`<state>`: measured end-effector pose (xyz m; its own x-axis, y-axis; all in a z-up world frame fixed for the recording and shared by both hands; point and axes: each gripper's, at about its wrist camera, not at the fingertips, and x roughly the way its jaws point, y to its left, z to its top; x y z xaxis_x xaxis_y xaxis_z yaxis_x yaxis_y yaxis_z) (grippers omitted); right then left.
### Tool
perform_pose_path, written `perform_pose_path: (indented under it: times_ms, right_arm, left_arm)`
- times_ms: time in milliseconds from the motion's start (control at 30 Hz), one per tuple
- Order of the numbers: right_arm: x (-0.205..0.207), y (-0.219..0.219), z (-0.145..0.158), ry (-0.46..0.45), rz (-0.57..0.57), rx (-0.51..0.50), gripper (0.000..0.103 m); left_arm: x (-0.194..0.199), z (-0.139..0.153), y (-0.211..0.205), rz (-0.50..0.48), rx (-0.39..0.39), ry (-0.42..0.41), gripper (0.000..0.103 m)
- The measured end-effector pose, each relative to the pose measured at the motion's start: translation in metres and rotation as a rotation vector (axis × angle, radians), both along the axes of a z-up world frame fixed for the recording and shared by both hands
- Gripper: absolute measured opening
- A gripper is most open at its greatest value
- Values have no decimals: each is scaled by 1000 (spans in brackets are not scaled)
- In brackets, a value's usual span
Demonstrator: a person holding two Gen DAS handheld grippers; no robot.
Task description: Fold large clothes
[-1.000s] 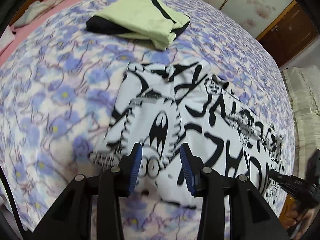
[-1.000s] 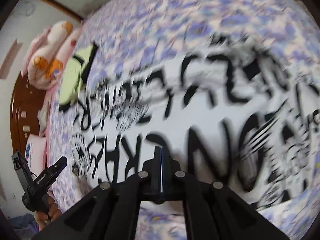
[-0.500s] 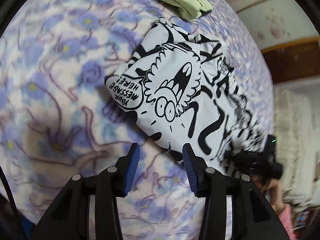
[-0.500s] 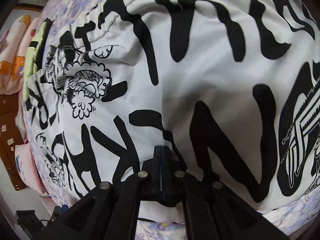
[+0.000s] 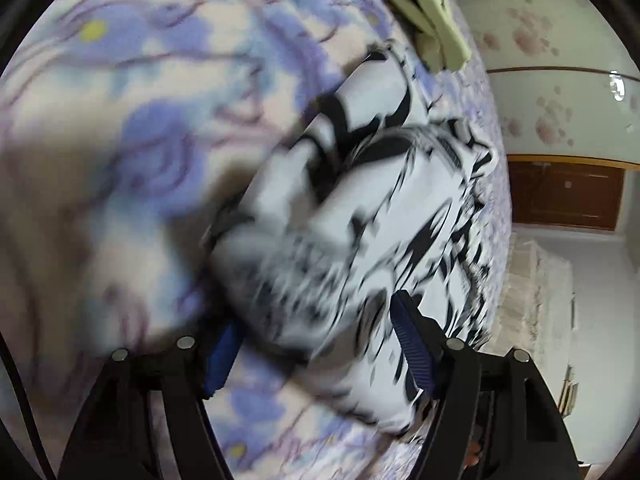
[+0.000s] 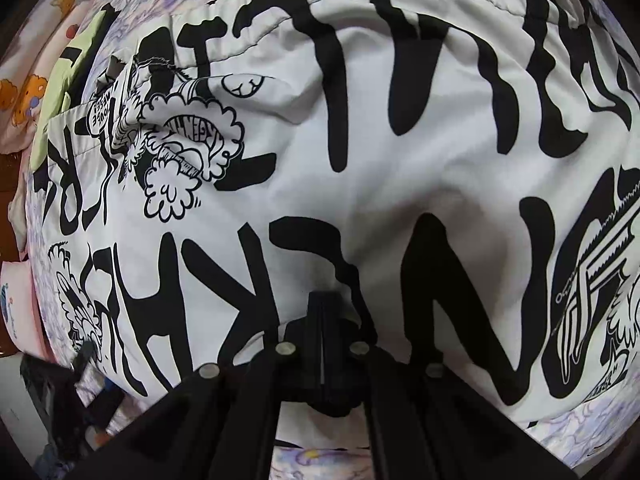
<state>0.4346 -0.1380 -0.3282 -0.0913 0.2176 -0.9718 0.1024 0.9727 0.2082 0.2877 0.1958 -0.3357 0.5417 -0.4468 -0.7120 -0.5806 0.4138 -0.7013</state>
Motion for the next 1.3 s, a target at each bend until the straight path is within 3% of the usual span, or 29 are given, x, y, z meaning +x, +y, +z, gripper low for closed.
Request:
perform_pose_path:
  times_ms: [133,367,400,467,533,600,733,1000,1167,1300]
  right_arm:
    - [-1,6,-1,-3,-13,-5,0]
    - [-2,9,0,-16,-56,-4,0]
    - [-2,11,0,-18,-70,-2,0]
    - [-3,4,1,-24,-90,1,0]
    - [-5,0,-1,-30,-109,3,0]
    - [-7,-4,-2,-42,-128,7,0]
    - [-15,-14,-1,-79,-151,24,0]
    - [-36,-41,-1,-124,-181,98,0]
    - [-44,-61,1,-140,-162,155,0]
    - [-49,-72,7,-168,-79,191,0]
  left_arm:
    - [19,-9,12,11,-37,-67,82]
    - [16,-25,26,135,-123,-232,80]
    - [16,-27,26,148,-120,-227,78]
    - [16,-28,28,166,-103,-170,57]
    - [15,-29,28,187,-97,-112,44]
    - [16,-22,29,169,-74,-107,29]
    - [27,6,23,101,23,-132,23]
    - [48,71,-9,25,110,-246,20]
    - [52,132,-63,-72,240,-376,18]
    - [46,177,-120,-141,394,-427,18]
